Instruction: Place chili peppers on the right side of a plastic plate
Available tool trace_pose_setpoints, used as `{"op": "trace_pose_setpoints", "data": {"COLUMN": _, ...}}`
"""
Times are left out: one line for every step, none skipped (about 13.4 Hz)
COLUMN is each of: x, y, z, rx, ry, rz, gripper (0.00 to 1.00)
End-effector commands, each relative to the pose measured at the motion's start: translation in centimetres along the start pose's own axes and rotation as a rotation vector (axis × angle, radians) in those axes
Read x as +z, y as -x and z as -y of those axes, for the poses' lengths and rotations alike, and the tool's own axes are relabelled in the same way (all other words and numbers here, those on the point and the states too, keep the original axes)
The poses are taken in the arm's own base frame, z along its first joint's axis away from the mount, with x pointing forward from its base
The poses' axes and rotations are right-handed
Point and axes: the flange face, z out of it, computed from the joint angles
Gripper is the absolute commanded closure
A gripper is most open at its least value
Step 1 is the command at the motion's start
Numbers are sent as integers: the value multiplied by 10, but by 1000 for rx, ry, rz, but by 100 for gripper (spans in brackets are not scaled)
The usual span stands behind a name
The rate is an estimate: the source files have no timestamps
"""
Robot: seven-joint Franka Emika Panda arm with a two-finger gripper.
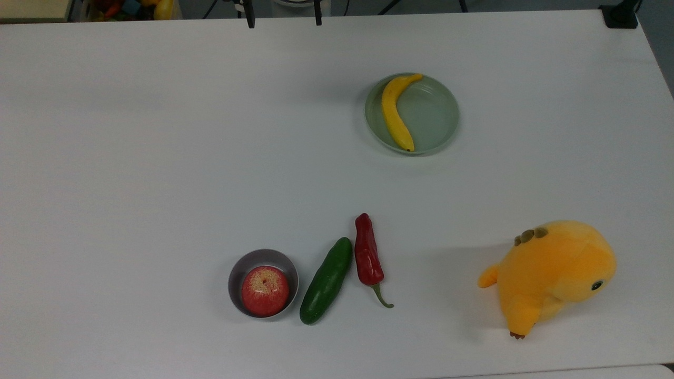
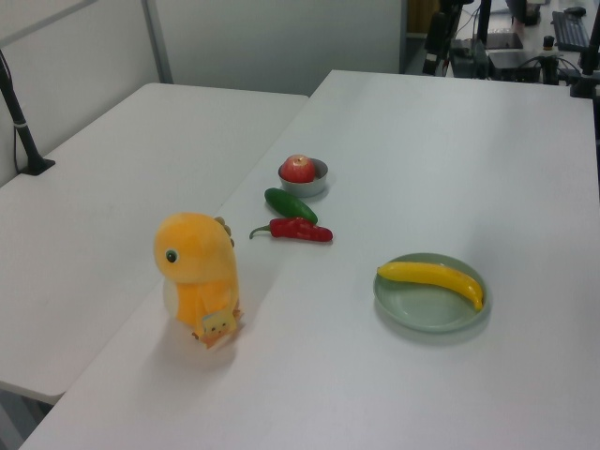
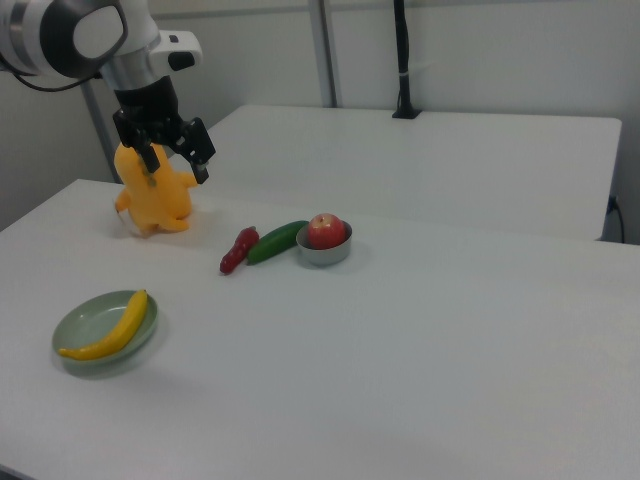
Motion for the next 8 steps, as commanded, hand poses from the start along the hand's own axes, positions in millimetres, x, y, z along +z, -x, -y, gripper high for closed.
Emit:
{"op": "trace_pose_setpoints", "data": {"x": -1, "y": 7, "z": 2, "rx": -20, "ry": -13, "rz": 5, "gripper": 0}}
{"op": "trace_pose_setpoints", "data": {"x": -1, "y": 7, "z": 2, "rx": -20, "ry": -13, "rz": 5, "gripper": 0}}
{"op": "trace_pose_setpoints", "data": {"x": -1, "y": 7, "z": 1, "rx": -19, "ry": -13, "rz": 3, "gripper": 0}}
{"op": "trace_pose_setpoints", "data": {"x": -1, "y": 7, "z": 3, "rx": -22, "ry": -13, "rz": 5, "gripper": 0}}
{"op": "trace_pose_setpoints", "data": {"x": -1, "y": 7, "z": 3, "rx": -20, "ry": -13, "rz": 5, "gripper": 0}}
{"op": "trace_pose_setpoints", "data": {"x": -1, "y": 7, "z": 2, "rx": -15, "ry": -13, "rz": 5, "gripper": 0}}
{"op": "trace_pose_setpoints", "data": {"x": -1, "y": 7, "z": 3, "rx": -9, "ry": -13, "rz": 5, "gripper": 0}}
{"op": "trace_pose_setpoints", "data": {"x": -2, "y": 9, "z": 3, "rx": -10, "ry": -13, "rz": 11, "gripper": 0}}
